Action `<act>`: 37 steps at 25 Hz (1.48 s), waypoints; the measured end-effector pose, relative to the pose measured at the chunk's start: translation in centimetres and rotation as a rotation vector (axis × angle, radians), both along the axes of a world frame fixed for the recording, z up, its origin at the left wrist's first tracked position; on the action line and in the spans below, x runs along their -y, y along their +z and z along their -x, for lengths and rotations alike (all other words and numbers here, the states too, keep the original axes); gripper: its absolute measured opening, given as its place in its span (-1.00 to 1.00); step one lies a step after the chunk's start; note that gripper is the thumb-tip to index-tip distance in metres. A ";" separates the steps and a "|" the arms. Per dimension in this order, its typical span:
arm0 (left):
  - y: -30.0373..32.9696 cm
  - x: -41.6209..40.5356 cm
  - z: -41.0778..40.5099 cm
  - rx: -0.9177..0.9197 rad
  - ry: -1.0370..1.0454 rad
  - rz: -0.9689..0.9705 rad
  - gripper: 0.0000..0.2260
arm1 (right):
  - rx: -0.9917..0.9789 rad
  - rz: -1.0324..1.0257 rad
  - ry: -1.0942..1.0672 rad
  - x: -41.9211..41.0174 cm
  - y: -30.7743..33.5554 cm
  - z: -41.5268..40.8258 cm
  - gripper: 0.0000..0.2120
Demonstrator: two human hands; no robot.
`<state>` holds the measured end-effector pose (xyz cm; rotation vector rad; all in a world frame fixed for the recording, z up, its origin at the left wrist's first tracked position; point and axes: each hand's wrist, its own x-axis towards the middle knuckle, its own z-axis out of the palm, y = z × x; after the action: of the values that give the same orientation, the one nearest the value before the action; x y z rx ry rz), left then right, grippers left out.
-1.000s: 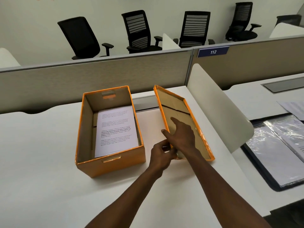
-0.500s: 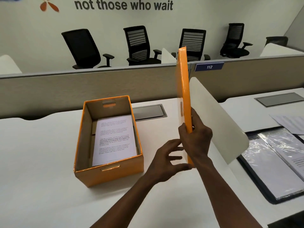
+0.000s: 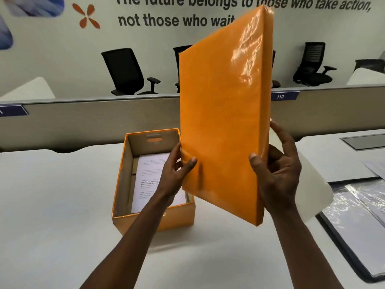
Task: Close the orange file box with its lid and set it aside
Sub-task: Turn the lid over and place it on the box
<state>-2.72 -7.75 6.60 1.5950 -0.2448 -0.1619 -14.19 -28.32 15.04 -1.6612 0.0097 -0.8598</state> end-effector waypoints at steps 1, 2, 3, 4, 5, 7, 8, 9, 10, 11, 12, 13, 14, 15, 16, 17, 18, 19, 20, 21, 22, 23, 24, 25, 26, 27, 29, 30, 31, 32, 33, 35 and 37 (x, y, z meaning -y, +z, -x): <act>-0.1 -1.0 0.1 0.012 0.040 -0.004 0.03 | -0.016 -0.041 0.028 -0.2 -0.1 -0.5 -0.47; -0.3 -2.0 0.2 0.023 0.082 -0.005 0.04 | -0.041 -0.068 0.049 -0.4 -0.3 -1.1 -0.51; -0.6 -3.1 0.3 0.037 0.121 -0.006 0.02 | -0.072 -0.078 0.061 -0.5 -0.6 -1.6 -0.54; -0.9 -4.3 0.4 0.054 0.157 -0.013 -0.02 | -0.104 -0.077 0.070 -0.7 -0.9 -2.2 -0.55; -1.1 -5.4 0.7 0.068 0.186 -0.026 -0.05 | -0.138 -0.062 0.076 -1.0 -1.4 -2.7 -0.55; -1.4 -7.4 1.7 0.087 0.228 -0.060 -0.11 | -0.229 -0.006 0.103 -1.6 -2.7 -3.7 -0.47; -1.6 -8.4 2.2 0.104 0.258 -0.083 -0.13 | -0.288 0.024 0.130 -2.1 -3.6 -4.2 -0.39; -1.7 -9.3 2.5 0.119 0.295 -0.116 -0.14 | -0.350 0.050 0.164 -2.7 -4.6 -4.8 -0.31; -2.0 -10.2 2.9 0.122 0.334 -0.152 -0.14 | -0.409 0.069 0.202 -3.4 -5.5 -5.4 -0.21; -2.3 -11.1 3.2 0.109 0.362 -0.183 -0.13 | -0.459 0.085 0.238 -4.2 -6.4 -5.9 -0.12; -2.5 -11.8 3.4 0.088 0.377 -0.206 -0.13 | -0.500 0.096 0.274 -5.0 -7.2 -6.4 -0.04; -2.8 -12.6 3.6 0.061 0.381 -0.230 -0.13 | -0.533 0.102 0.309 -5.8 -7.9 -7.0 0.02; -3.0 -13.2 3.7 0.033 0.379 -0.261 -0.11 | -0.563 0.104 0.333 -6.5 -8.6 -7.7 0.06; -3.5 -13.9 3.6 0.001 0.369 -0.296 -0.06 | -0.593 0.104 0.341 -7.0 -9.3 -8.3 0.10; -3.8 -14.5 3.6 -0.027 0.357 -0.334 0.01 | -0.621 0.104 0.340 -7.5 -9.9 -8.9 0.11; -4.1 -15.0 3.5 -0.052 0.344 -0.368 0.06 | -0.642 0.107 0.338 -7.9 -10.7 -9.5 0.08; -4.3 -15.5 3.5 -0.076 0.333 -0.392 0.09 | -0.654 0.112 0.336 -8.3 -11.4 -9.9 0.02; -4.6 -15.8 3.4 -0.099 0.319 -0.408 0.09 | -0.661 0.122 0.336 -8.6 -12.2 -10.3 -0.05; -4.6 -15.8 3.4 -0.117 0.307 -0.426 0.08 | -0.675 0.142 0.337 -8.8 -13.3 -10.8 -0.09; -4.8 -15.9 3.4 -0.134 0.297 -0.438 0.05 | -0.699 0.163 0.342 -9.0 -14.2 -11.2 -0.08; -4.9 -15.9 3.4 -0.149 0.286 -0.450 0.03 | -0.737 0.173 0.346 -9.2 -14.9 -11.4 -0.05; -5.2 -15.9 3.3 -0.164 0.272 -0.462 0.05 | -0.773 0.169 0.346 -9.4 -15.5 -11.6 -0.02; -5.3 -15.9 3.3 -0.176 0.260 -0.471 0.09 | -0.798 0.156 0.347 -9.6 -15.6 -11.6 -0.03; -5.6 -16.1 3.1 -0.186 0.254 -0.462 0.16 | -0.806 0.135 0.354 -9.8 -15.8 -11.6 -0.07; -5.9 -16.3 2.9 -0.202 0.253 -0.442 0.20 | -0.806 0.112 0.369 -9.8 -15.9 -11.6 -0.13; -6.1 -16.5 2.6 -0.212 0.255 -0.422 0.21 | -0.802 0.098 0.389 -9.8 -16.0 -11.7 -0.17; -6.3 -16.6 2.3 -0.215 0.266 -0.411 0.19 | -0.797 0.095 0.416 -9.8 -15.9 -12.1 -0.20; -6.2 -16.6 2.3 -0.210 0.272 -0.408 0.18 | -0.799 0.108 0.416 -9.9 -15.9 -12.3 -0.21; -6.3 -16.6 2.2 -0.205 0.276 -0.409 0.17 | -0.797 0.123 0.416 -10.1 -15.8 -12.5 -0.20; -6.4 -16.6 2.2 -0.194 0.277 -0.413 0.17 | -0.800 0.140 0.413 -10.3 -15.7 -12.6 -0.19; -6.4 -16.7 2.0 -0.184 0.278 -0.414 0.16 | -0.805 0.153 0.412 -10.4 -15.6 -12.8 -0.17; -6.5 -16.8 1.6 -0.175 0.272 -0.416 0.14 | -0.823 0.164 0.406 -10.6 -15.3 -13.0 -0.12; -6.5 -16.9 1.2 -0.186 0.253 -0.415 0.16 | -0.835 0.177 0.393 -10.7 -15.3 -13.3 -0.14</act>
<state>-3.91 9.18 0.10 1.9916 0.1468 -0.1703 -0.87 -17.63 -0.25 -1.9938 0.1798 0.1658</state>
